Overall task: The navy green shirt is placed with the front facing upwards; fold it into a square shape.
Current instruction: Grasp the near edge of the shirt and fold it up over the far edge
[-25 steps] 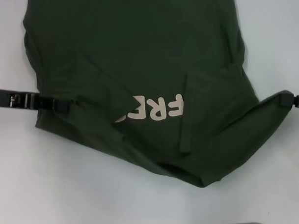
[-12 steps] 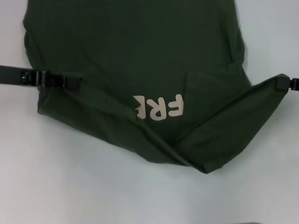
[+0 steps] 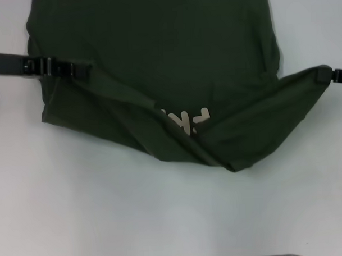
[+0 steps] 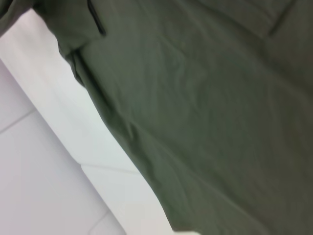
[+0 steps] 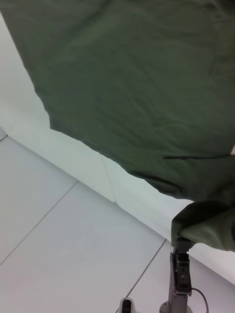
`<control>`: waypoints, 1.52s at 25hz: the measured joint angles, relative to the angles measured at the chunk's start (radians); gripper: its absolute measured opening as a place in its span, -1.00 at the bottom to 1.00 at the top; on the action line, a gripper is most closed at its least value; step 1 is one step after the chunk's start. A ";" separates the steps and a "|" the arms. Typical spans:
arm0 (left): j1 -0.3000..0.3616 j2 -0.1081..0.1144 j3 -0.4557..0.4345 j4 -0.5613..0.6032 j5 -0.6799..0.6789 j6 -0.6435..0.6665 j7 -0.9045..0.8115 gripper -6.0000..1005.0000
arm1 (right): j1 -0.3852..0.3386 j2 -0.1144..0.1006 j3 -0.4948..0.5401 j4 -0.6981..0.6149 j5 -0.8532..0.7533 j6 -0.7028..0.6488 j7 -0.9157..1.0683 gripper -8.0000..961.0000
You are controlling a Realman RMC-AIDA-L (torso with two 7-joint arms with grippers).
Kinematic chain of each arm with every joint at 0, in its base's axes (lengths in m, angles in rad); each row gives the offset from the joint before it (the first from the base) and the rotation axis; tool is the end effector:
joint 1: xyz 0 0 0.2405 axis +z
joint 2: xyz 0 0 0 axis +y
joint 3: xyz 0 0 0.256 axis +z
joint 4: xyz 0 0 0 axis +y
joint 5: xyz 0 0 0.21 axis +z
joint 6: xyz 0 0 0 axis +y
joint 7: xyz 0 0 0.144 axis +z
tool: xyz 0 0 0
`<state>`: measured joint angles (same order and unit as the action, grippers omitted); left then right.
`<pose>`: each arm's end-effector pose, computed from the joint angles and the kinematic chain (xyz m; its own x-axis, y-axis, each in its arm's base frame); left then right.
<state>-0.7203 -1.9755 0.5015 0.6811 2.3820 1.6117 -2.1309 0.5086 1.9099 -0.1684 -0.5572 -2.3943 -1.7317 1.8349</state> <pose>-0.2577 0.3721 0.0459 0.4602 0.8262 0.3251 0.8717 -0.4900 0.0114 0.3380 0.2995 0.0786 0.3451 -0.7669 -0.5410 -0.8911 -0.4487 0.0676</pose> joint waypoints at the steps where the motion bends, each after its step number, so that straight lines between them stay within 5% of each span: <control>1: -0.001 0.002 0.000 0.001 -0.010 -0.005 -0.003 -0.86 | 0.009 -0.003 0.000 -0.001 0.000 0.003 0.002 -0.98; 8: -0.007 0.018 0.000 0.002 -0.071 -0.052 -0.011 -0.86 | 0.081 -0.012 -0.023 -0.035 0.002 0.036 0.049 -0.98; 38: -0.033 0.008 0.000 -0.013 -0.212 -0.314 -0.027 -0.86 | 0.247 0.004 -0.092 -0.033 0.057 0.347 0.079 -0.98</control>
<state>-0.7529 -1.9674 0.5016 0.6677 2.1699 1.2980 -2.1578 0.7554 1.9143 -0.2603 -0.5903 -2.3372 -1.3848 1.9138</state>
